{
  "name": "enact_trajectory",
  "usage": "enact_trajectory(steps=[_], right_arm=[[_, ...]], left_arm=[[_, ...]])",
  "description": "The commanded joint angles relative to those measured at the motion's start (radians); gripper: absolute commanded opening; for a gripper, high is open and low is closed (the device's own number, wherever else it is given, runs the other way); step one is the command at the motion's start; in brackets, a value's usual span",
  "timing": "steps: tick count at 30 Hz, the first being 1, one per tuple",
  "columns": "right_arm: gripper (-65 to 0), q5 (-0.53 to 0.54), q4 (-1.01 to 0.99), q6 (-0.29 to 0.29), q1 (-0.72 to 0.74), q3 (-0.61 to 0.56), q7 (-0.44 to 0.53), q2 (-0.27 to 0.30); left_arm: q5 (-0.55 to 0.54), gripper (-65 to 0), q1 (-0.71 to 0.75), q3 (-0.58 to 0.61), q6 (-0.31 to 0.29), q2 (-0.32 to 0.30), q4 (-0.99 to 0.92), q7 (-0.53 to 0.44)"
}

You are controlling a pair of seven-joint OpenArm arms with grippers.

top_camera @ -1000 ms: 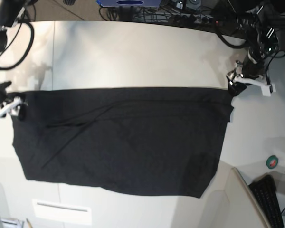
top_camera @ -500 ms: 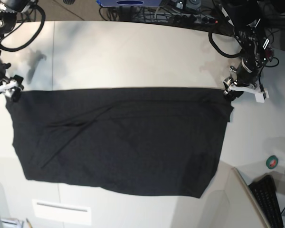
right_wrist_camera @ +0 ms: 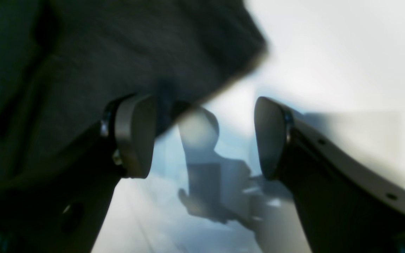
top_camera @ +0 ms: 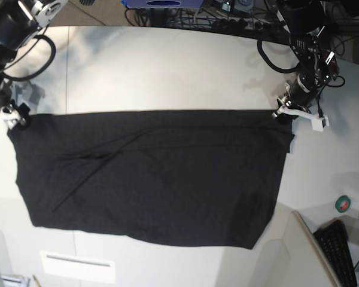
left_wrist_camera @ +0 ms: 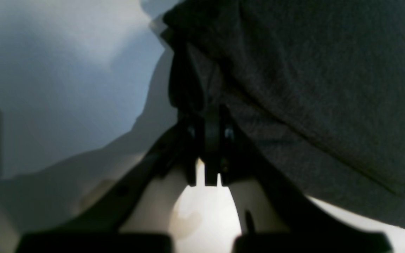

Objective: Layout the t-shirt on the table in an organized manner, then fold the t-shirt properly
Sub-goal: 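Grasp the shirt's folded edge with both grippers, then lift the shirt with both grippers and flip it over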

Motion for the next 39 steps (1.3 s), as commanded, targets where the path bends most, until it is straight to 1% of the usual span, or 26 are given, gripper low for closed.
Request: enact_trajectory(steps=[1, 3, 5, 6, 9, 13, 15, 18, 19, 20, 22, 23, 24, 26, 27, 29, 32, 34, 36, 39], right_arm=[[-24.5, 0.009, -0.008, 0.009, 0.019, 0.020, 0.012, 0.020], [-24.5, 0.009, -0.023, 0.009, 0.027, 0.061, 0.012, 0.018], [-24.5, 0.009, -0.022, 0.009, 0.027, 0.078, 0.008, 0.015], [-24.5, 0.009, -0.023, 0.006, 0.026, 0.081, 0.010, 0.008], [-24.5, 0.007, -0.038, -0.013, 0.026, 0.081, 0.012, 0.008], [-24.5, 0.007, -0.114, -0.013, 0.059, 0.081, 0.018, 0.020], [-24.5, 0.007, -0.163, -0.013, 0.067, 0.080, 0.047, 0.037], [-25.8, 0.007, -0.203, -0.013, 0.078, 0.077, 0.084, 0.041], [-29.4, 0.007, -0.203, -0.013, 0.078, 0.077, 0.088, 0.041], [-34.7, 0.007, -0.203, -0.013, 0.078, 0.075, 0.088, 0.041], [-50.4, 0.007, -0.203, -0.013, 0.079, 0.075, 0.088, 0.043], [-59.3, 0.007, -0.203, -0.013, 0.081, 0.075, 0.088, 0.043], [-65.0, 0.007, -0.201, -0.013, 0.082, 0.075, 0.084, 0.043], [-65.0, 0.007, -0.200, -0.013, 0.093, 0.074, 0.079, 0.052], [-65.0, 0.007, -0.198, -0.013, 0.098, 0.074, 0.061, 0.060], [-65.0, 0.007, -0.146, -0.013, 0.104, 0.074, -0.010, 0.064], [-65.0, 0.007, 0.049, -0.014, 0.101, 0.074, -0.157, 0.057], [-65.0, 0.005, 0.172, -0.014, 0.105, 0.074, -0.240, 0.032], [-65.0, 0.005, 0.296, -0.014, 0.127, 0.066, -0.308, 0.023], [-65.0, 0.002, 0.396, -0.017, 0.182, -0.034, -0.383, 0.034]], left_arm=[[0.005, -65.0, -0.006, -0.001, 0.007, -0.022, 0.011, 0.006], [0.005, -65.0, -0.003, 0.000, 0.007, -0.027, 0.013, 0.007], [0.005, -65.0, 0.003, -0.001, 0.007, -0.028, 0.017, 0.007], [0.005, -65.0, 0.005, -0.003, 0.007, -0.028, 0.017, 0.007], [0.005, -65.0, 0.007, -0.003, 0.007, -0.030, 0.017, 0.007], [0.005, -65.0, 0.005, 0.002, 0.007, -0.030, 0.019, 0.007], [0.005, -65.0, 0.003, 0.005, 0.007, -0.030, 0.019, 0.007], [0.005, -65.0, 0.003, 0.005, 0.007, -0.030, 0.019, 0.007], [0.005, -65.0, 0.005, 0.005, 0.007, -0.030, 0.019, 0.007], [0.005, -65.0, 0.005, 0.005, 0.007, -0.030, 0.019, 0.007], [0.005, -65.0, 0.007, 0.005, 0.007, -0.030, 0.019, 0.007], [0.007, -65.0, 0.007, 0.005, 0.007, -0.030, 0.019, 0.007], [0.011, -65.0, 0.007, 0.005, 0.007, -0.030, 0.019, 0.009], [0.013, -65.0, 0.008, 0.005, 0.010, -0.030, 0.022, 0.009], [0.013, -65.0, 0.008, 0.005, 0.013, -0.030, 0.033, 0.012], [0.013, -65.0, 0.008, 0.000, 0.015, -0.031, 0.074, 0.067], [0.011, -65.0, 0.008, -0.004, 0.015, -0.044, 0.205, 0.185], [0.007, -65.0, 0.005, -0.004, 0.015, -0.048, 0.289, 0.239], [0.007, -65.0, -0.010, -0.004, 0.015, -0.050, 0.361, 0.286], [0.013, -65.0, -0.095, -0.003, 0.015, -0.050, 0.435, 0.375]])
